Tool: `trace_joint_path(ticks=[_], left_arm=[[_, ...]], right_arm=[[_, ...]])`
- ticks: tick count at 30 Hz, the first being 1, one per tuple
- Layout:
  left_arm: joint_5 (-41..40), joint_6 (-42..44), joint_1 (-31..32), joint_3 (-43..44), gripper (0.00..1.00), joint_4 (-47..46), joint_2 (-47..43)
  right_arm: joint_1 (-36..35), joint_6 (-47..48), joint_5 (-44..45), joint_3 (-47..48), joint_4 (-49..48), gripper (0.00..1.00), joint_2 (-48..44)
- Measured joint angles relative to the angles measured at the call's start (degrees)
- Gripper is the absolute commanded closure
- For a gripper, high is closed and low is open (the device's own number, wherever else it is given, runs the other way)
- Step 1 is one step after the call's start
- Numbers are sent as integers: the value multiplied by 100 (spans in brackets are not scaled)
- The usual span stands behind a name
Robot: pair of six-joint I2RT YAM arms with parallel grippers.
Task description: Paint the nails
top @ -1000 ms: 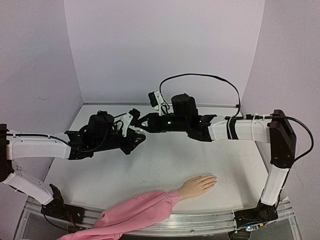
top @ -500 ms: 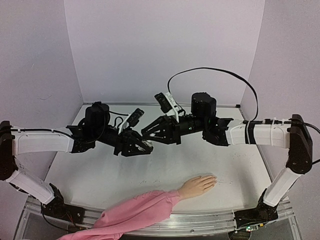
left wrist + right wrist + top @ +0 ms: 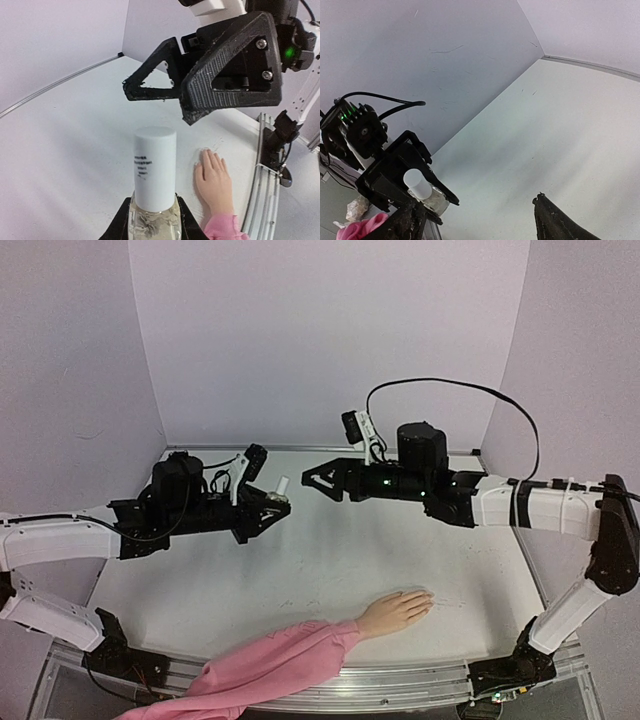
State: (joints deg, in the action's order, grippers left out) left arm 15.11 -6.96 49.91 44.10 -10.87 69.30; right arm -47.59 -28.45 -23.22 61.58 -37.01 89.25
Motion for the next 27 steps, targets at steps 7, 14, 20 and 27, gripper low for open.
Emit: trace_joint_path(ticks=[7, 14, 20, 27], left_arm=[[-946, 289, 258, 4, 100, 275, 55], [-1366, 420, 350, 26, 100, 549, 173], [-1587, 529, 372, 157, 100, 649, 203], [-1690, 581, 374, 278, 100, 793, 225]], right_arm=[[-396, -463, 341, 396, 17, 37, 457], [-570, -769, 588, 682, 11, 47, 693], [-621, -870, 699, 835, 24, 52, 955], [-632, -896, 619, 992, 9, 84, 1119]])
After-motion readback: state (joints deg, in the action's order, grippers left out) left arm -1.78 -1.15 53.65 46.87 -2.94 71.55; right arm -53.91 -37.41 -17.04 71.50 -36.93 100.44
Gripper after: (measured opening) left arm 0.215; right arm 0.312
